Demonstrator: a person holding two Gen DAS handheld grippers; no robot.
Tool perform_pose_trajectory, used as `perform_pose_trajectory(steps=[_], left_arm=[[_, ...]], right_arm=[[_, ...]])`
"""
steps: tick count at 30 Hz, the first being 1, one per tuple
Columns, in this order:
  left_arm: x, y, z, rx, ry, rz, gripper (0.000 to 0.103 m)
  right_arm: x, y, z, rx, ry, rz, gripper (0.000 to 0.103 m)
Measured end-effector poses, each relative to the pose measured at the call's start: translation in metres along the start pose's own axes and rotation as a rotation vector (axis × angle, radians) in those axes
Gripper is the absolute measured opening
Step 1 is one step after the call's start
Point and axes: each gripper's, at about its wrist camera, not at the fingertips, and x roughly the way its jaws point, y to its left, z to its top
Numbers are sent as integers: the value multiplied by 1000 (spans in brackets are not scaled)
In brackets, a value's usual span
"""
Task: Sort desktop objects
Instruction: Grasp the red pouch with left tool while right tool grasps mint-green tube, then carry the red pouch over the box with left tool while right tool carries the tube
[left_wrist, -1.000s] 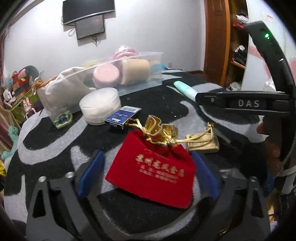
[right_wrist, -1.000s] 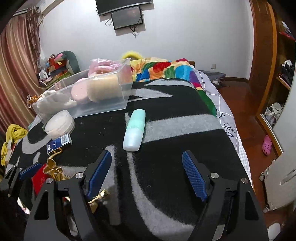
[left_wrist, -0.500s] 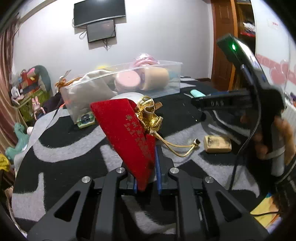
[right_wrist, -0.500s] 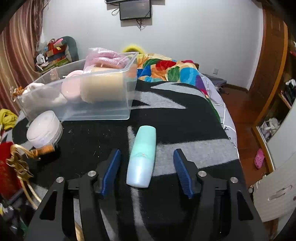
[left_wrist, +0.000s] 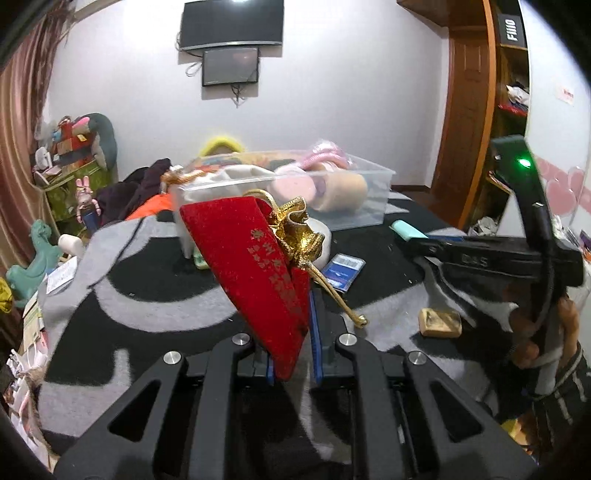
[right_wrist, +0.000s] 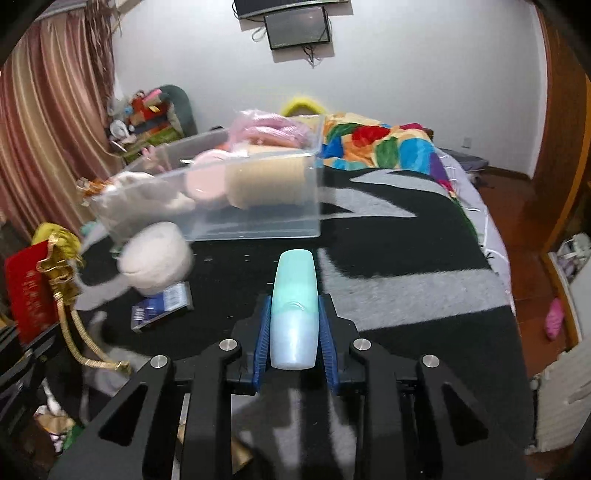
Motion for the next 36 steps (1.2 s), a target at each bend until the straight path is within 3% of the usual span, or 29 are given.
perform_pose_trajectory(steps=[11,16,32,36], left_arm=[[-6,33,24,-64,-28,12,14],[-7,47,46,-100,-44,-41,14],[0,40,116,5,-123,-66,14],[12,42,123,31,-121,-117,14]], right_arm=[[-38,7,5,36,-79,69,23],[-45,10,16,18,-118,67,23],[-39,25,59,-12,-166,90,23],[-31,31,72,-24,-170,82,23]])
